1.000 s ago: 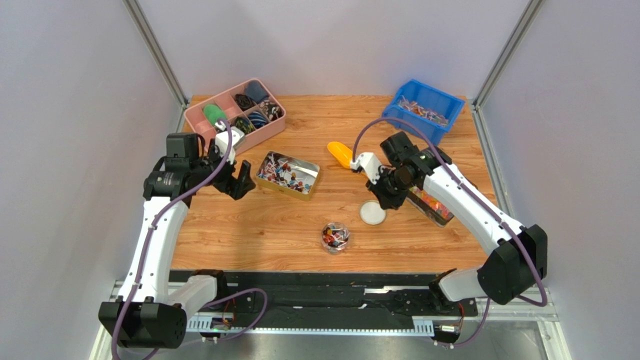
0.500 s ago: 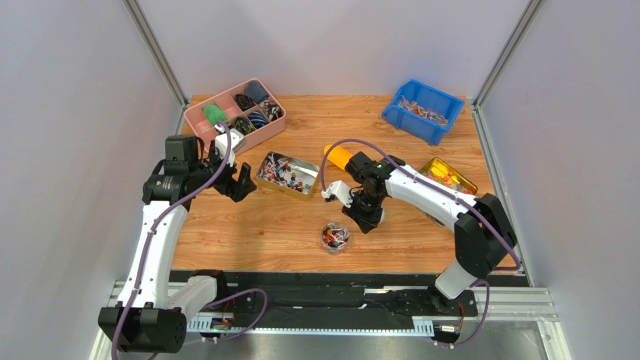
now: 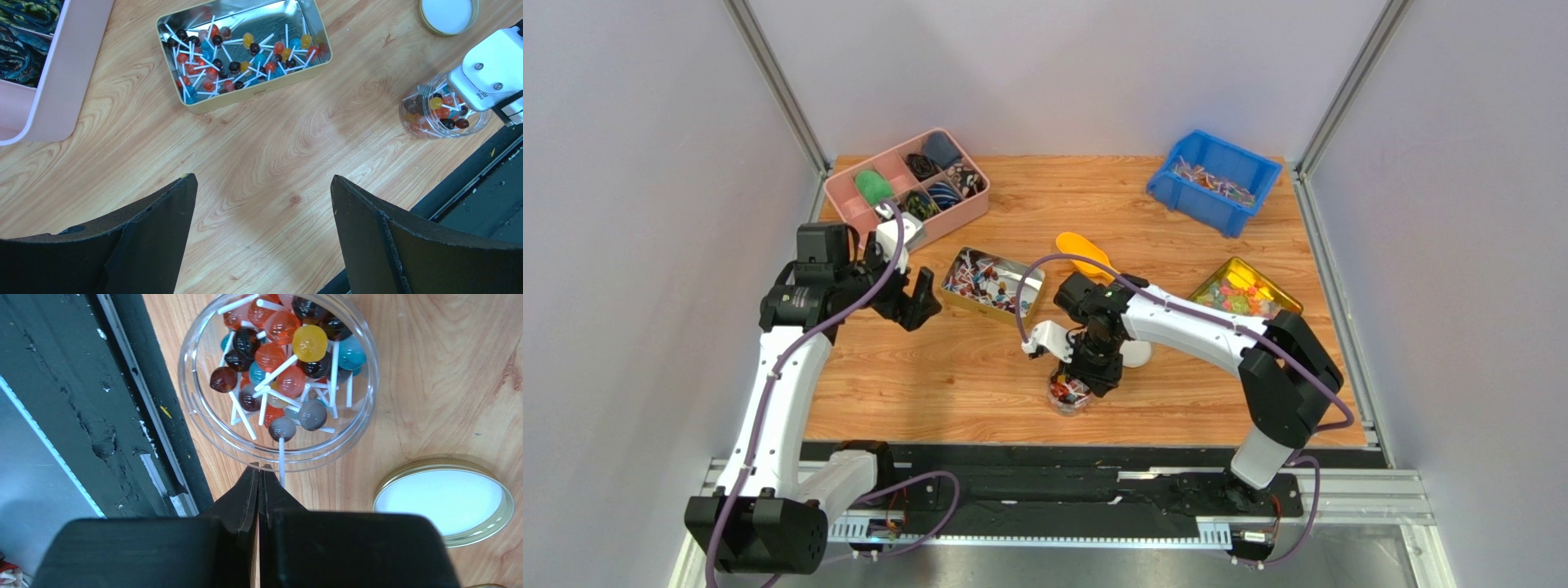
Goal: Pack the candies
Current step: Place the spatula at the center of the board.
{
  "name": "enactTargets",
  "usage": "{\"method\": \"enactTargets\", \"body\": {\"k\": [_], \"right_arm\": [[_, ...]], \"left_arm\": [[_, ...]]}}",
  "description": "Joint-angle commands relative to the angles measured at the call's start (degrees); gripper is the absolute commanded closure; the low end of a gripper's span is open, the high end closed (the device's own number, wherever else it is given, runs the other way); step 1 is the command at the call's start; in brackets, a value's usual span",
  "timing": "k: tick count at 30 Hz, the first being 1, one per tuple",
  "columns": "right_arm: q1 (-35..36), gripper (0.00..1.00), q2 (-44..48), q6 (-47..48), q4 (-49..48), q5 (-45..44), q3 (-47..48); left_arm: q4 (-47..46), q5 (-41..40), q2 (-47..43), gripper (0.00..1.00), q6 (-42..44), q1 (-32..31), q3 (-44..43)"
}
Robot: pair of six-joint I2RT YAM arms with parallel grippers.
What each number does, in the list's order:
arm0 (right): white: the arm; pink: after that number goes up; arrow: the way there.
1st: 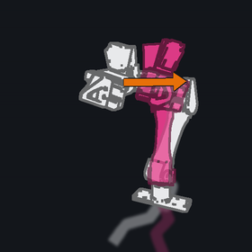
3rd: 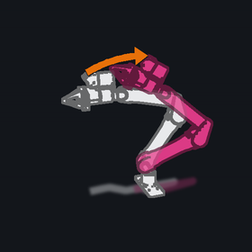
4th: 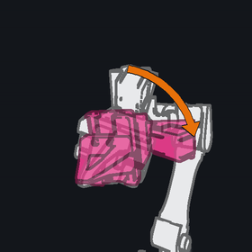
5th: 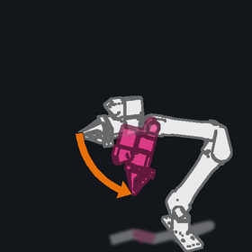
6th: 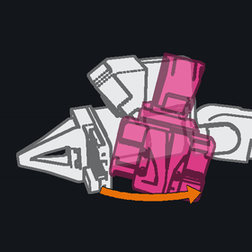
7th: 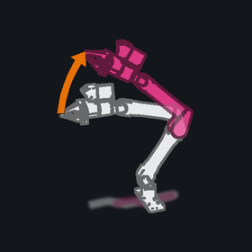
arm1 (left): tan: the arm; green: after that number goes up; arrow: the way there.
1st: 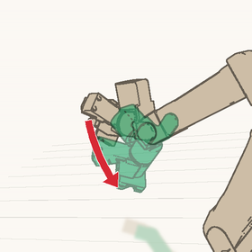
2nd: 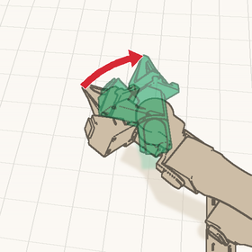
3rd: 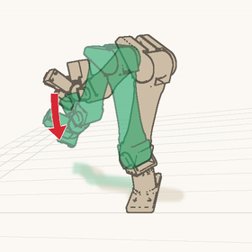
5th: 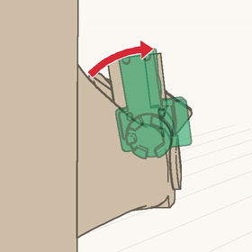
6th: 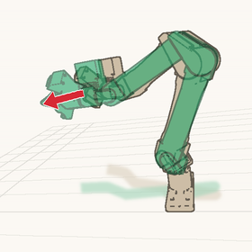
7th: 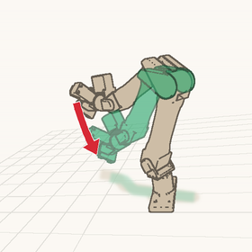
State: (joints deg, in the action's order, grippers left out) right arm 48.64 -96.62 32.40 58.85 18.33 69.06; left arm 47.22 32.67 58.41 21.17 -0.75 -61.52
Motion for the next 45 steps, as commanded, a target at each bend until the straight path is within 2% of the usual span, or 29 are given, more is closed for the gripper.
{"method": "enactTargets", "body": {"k": [1, 8, 28, 34, 41, 45], "right_arm": [[0.58, 1.0, -0.94, -0.06, -1.72, -2.59, 3.1], [0.66, 1.0, -1.2, 0.82, -0.05, -7.16, 6.52], [6.11, 1.0, -2.61, 0.38, 2.41, -5.32, 9.34], [6.11, 1.0, -2.79, -0.06, 1.09, -7.86, 9.78], [6.11, 1.0, -3.4, -0.15, -2.51, -15.24, 8.73], [6.2, 1.0, -4.72, 0.38, -3.04, -15.51, 8.46]], "left_arm": [[-1.87, 0.56, -0.05, 0.11, 1.16, -0.12, 0.34], [-2.13, 0.82, 0.38, 0.11, 1.16, -0.12, 0.52], [-2.22, 0.91, 0.91, 0.11, 1.16, -0.12, 0.7], [-2.31, 0.91, 1.09, 0.11, 1.07, -0.12, 0.78], [-2.4, 0.65, 1.27, 0.11, 1.15, -0.12, 0.7], [-2.31, 0.65, 1.27, 0.11, 1.07, -0.12, 0.7]]}}
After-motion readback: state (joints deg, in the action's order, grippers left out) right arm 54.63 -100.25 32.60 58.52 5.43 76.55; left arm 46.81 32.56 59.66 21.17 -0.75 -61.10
